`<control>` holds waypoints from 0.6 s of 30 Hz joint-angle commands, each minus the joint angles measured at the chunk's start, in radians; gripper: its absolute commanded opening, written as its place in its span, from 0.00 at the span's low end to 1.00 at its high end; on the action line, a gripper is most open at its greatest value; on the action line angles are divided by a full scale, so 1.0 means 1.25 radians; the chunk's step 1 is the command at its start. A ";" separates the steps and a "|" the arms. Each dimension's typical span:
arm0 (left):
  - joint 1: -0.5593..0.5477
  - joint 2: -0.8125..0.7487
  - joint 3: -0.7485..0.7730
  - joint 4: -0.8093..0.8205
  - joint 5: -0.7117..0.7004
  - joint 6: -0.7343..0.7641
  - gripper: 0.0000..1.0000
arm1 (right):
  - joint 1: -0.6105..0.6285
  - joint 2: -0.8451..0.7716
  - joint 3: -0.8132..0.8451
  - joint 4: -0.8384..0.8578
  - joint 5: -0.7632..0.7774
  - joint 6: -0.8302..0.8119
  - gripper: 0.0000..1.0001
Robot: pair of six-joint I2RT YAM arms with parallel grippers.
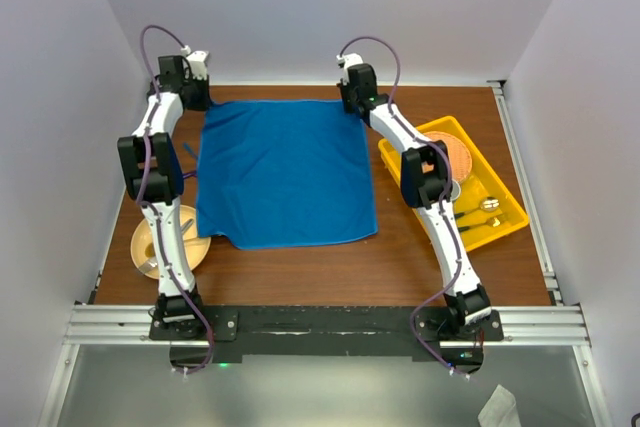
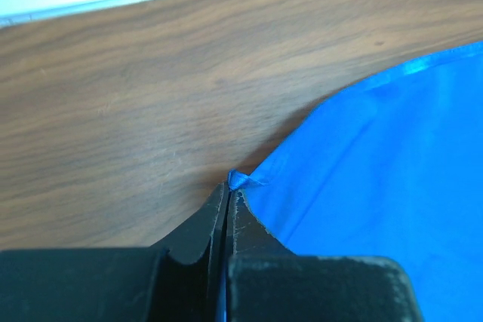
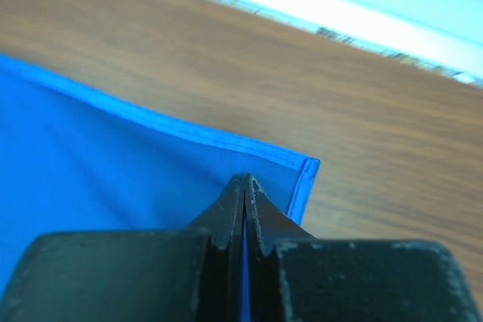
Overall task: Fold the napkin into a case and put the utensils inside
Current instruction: Pick up the flattened napkin from the center of the board.
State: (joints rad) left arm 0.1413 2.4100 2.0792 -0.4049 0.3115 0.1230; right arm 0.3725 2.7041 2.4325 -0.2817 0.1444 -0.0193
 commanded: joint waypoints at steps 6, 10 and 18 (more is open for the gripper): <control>-0.003 -0.099 -0.027 0.018 0.031 -0.001 0.00 | -0.024 -0.050 0.022 0.019 -0.021 0.067 0.47; -0.004 -0.118 -0.061 0.026 0.032 0.007 0.00 | -0.024 -0.030 0.020 -0.002 -0.019 0.080 0.56; -0.003 -0.152 -0.120 0.042 0.034 0.007 0.00 | -0.007 0.000 0.035 -0.087 0.017 0.045 0.56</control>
State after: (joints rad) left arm 0.1413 2.3009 1.9491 -0.3950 0.3359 0.1238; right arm 0.3443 2.6942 2.4329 -0.3187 0.1394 0.0566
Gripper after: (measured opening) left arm 0.018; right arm 0.568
